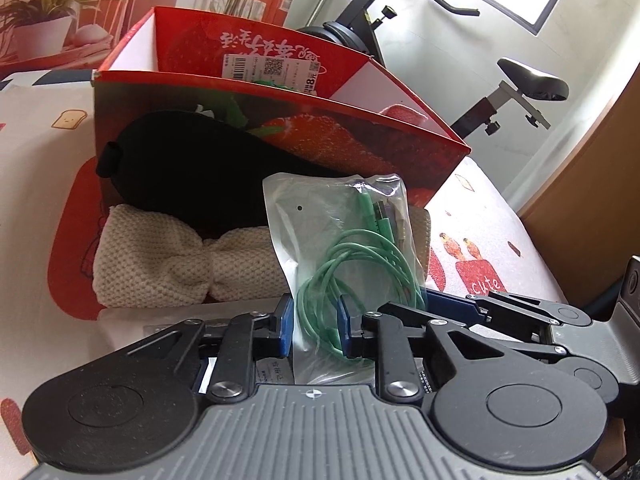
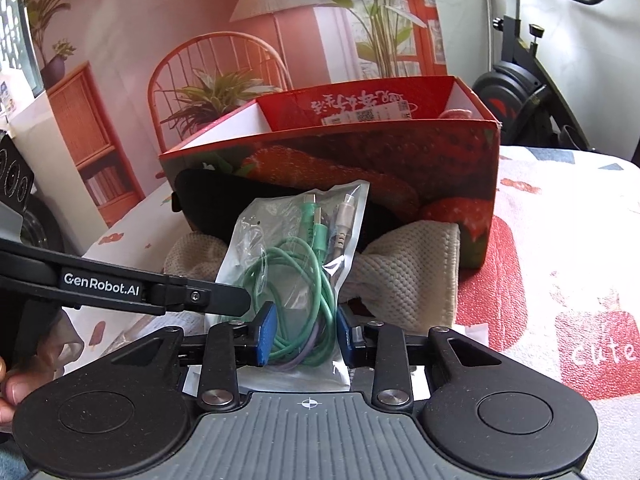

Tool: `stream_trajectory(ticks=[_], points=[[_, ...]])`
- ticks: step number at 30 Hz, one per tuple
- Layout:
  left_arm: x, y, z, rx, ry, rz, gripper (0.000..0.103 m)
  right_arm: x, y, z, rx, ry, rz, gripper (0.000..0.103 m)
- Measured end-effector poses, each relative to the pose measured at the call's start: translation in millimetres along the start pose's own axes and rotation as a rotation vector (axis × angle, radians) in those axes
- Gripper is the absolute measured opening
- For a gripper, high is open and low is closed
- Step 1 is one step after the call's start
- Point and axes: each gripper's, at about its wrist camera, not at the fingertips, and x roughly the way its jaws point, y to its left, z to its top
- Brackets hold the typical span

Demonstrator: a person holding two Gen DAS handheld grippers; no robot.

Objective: Organize soft objects
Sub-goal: 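Lift the cable bag with the left gripper over the box, then lower the cable bag into the box and open the left gripper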

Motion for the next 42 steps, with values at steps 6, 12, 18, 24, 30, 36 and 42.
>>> stream_trajectory(ticks=[6,12,18,24,30,36,42], points=[[-10,-1,2,-0.006,-0.034,-0.005,0.024,-6,7,4,-0.027,-0.026,0.001,0.029],[-24,-3,5,0.015,-0.077,-0.014,0.024,-15,12,10,-0.058,-0.065,-0.001,0.029],[-36,-8,12,0.034,-0.123,-0.019,0.024,-22,15,21,-0.077,-0.101,-0.003,0.029],[-55,-15,40,0.069,-0.222,-0.031,0.024,-31,14,55,-0.081,-0.172,0.016,0.03],[-66,-11,83,0.086,-0.319,-0.008,0.025,-18,18,110,-0.137,-0.248,0.025,0.03],[-56,9,130,0.054,-0.378,-0.001,0.025,24,20,167,-0.135,-0.287,0.023,0.03],[-20,32,143,-0.006,-0.257,0.04,0.025,76,18,186,-0.149,-0.23,-0.002,0.03]])
